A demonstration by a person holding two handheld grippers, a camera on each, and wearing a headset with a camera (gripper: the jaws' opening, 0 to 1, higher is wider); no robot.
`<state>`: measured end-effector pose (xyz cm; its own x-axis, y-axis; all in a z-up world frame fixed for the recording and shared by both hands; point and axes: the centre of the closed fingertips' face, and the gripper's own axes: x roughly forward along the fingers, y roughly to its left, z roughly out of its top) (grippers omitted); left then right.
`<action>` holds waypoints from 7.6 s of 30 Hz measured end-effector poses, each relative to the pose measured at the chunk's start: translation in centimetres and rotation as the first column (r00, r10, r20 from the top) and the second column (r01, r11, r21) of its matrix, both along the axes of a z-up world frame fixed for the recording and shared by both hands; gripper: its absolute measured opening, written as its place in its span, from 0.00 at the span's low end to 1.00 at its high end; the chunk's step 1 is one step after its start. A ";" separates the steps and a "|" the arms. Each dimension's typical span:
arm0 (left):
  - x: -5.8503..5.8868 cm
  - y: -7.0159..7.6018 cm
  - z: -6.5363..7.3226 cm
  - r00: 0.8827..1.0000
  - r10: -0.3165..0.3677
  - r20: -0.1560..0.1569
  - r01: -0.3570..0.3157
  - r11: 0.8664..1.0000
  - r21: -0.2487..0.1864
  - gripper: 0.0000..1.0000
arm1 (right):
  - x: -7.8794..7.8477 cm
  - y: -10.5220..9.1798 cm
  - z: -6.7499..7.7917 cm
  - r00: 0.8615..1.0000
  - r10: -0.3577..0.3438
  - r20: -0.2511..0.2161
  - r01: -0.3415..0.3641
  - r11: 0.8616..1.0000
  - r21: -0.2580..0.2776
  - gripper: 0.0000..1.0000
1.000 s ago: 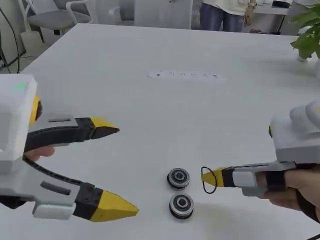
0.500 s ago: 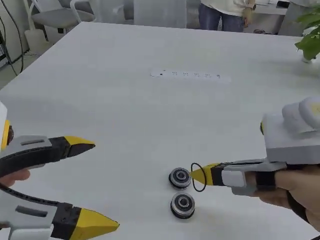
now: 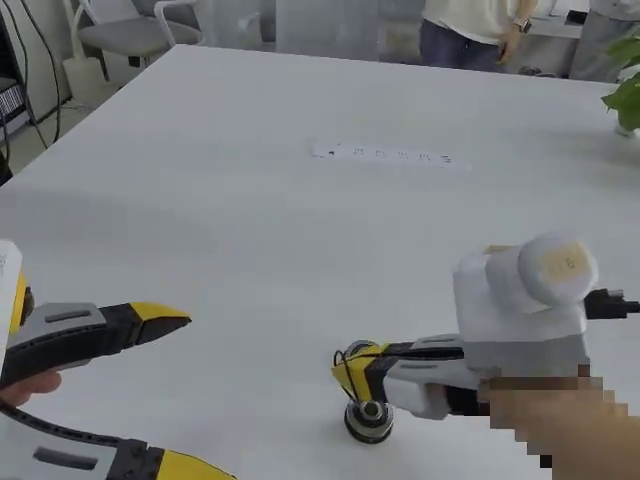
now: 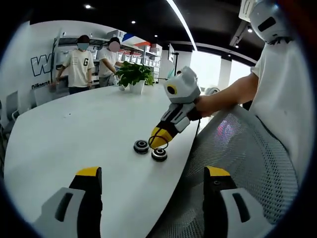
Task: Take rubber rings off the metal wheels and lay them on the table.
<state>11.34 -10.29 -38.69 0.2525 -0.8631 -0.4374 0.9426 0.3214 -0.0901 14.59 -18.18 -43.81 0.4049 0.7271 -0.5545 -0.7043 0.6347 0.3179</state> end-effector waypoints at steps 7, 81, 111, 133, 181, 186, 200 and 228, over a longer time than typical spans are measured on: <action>-0.2 -0.1 -0.1 1.000 0.002 -0.005 -0.002 1.000 -0.002 0.82 | 0.2 0.2 -1.3 0.999 0.031 0.014 -0.030 0.997 -0.064 0.00; 3.8 -13.5 0.9 0.958 -0.250 0.140 0.259 0.965 -0.048 0.45 | -1.5 -4.5 -3.0 0.986 0.166 -0.035 -0.168 0.983 -0.078 0.18; 1.8 -12.7 -7.4 0.939 -0.329 0.098 0.315 0.939 0.137 0.16 | -2.6 -4.6 -4.4 0.961 0.275 -0.015 -0.273 0.947 -0.168 0.21; 1.6 -12.8 -7.8 0.936 -0.341 0.089 0.328 0.936 0.128 0.08 | -2.6 -5.1 -4.9 0.945 0.326 0.023 -0.311 0.920 -0.240 0.10; 1.5 -12.6 -7.8 0.941 -0.326 0.087 0.316 0.943 0.107 0.07 | -1.9 -6.1 -4.6 0.924 -0.065 -0.378 0.110 0.989 0.101 0.00; 1.5 -12.6 -7.8 0.941 -0.326 0.086 0.317 0.942 0.106 0.07 | -1.5 -6.0 -4.3 0.939 -0.061 -0.338 0.106 0.987 0.118 0.00; 1.5 -12.6 -7.7 0.939 -0.331 0.090 0.321 0.941 0.110 0.07 | -1.7 -5.6 -3.4 0.916 -0.063 -0.397 0.130 0.981 0.145 0.00; 1.3 -12.7 -7.8 0.932 -0.351 0.092 0.340 0.933 0.116 0.07 | -2.3 -4.9 -2.8 0.907 -0.016 -0.422 0.095 0.981 0.168 0.00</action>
<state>12.62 -22.99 -46.45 -0.0030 -0.8607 -0.5091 0.9991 -0.0241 0.0348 12.34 -23.08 -46.63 0.2084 0.8139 -0.5423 -0.4474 0.5724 0.6871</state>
